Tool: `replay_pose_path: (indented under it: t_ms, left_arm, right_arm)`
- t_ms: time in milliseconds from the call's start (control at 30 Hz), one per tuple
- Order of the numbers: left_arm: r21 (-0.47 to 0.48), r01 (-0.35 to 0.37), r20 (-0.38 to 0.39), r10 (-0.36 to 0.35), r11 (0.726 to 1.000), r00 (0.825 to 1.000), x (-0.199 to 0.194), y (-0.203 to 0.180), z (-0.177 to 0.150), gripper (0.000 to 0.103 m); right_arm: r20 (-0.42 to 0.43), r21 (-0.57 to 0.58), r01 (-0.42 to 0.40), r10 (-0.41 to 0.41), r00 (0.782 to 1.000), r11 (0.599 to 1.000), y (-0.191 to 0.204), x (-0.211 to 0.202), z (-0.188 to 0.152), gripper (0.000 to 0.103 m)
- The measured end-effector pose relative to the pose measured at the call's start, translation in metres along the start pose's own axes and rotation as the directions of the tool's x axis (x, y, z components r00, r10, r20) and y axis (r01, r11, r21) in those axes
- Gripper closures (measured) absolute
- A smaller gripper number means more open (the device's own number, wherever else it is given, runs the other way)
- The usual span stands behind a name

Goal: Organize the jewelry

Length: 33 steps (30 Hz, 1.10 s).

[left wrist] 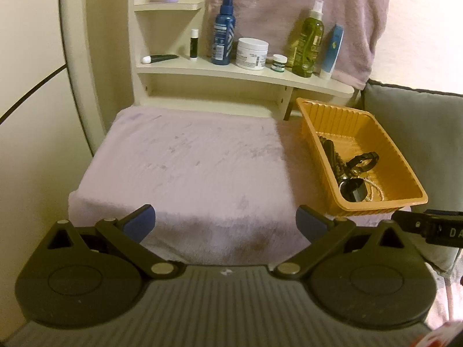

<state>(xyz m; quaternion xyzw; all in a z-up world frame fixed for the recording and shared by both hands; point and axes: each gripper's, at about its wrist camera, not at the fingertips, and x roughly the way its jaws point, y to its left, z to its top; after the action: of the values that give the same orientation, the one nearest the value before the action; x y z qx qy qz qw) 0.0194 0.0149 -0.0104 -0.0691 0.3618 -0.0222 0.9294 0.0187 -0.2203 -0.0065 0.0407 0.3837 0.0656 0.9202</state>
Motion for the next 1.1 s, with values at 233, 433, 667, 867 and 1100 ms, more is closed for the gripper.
replay_pose_path:
  t_ms: [233,433,667,867,1100]
  left_arm:
    - [0.022,-0.026,-0.003,0.026,0.999,1.0,-0.015,-0.006,-0.006,0.001]
    - [0.02,-0.022,-0.002,0.022,1.0,1.0,-0.022,-0.012,-0.008,0.001]
    - [0.034,-0.02,0.009,0.019,0.999,1.0,-0.023,-0.015,-0.007,0.001]
    - [0.042,-0.015,0.007,0.015,0.999,1.0,-0.023,-0.017,-0.007,0.001]
    - [0.046,-0.009,0.007,0.009,0.999,1.0,-0.023,-0.018,-0.007,0.001]
  right_arm:
    - [0.024,-0.028,0.004,-0.003,1.0,1.0,0.005,-0.011,-0.002,0.025]
    - [0.035,-0.046,0.002,0.0,0.999,0.999,0.01,-0.015,-0.002,0.025]
    - [0.031,-0.052,-0.004,0.006,1.0,0.999,0.012,-0.014,-0.003,0.025]
    - [0.031,-0.051,-0.006,0.007,0.999,0.999,0.012,-0.015,-0.004,0.025]
    - [0.032,-0.05,-0.006,0.007,0.999,0.999,0.012,-0.015,-0.004,0.025]
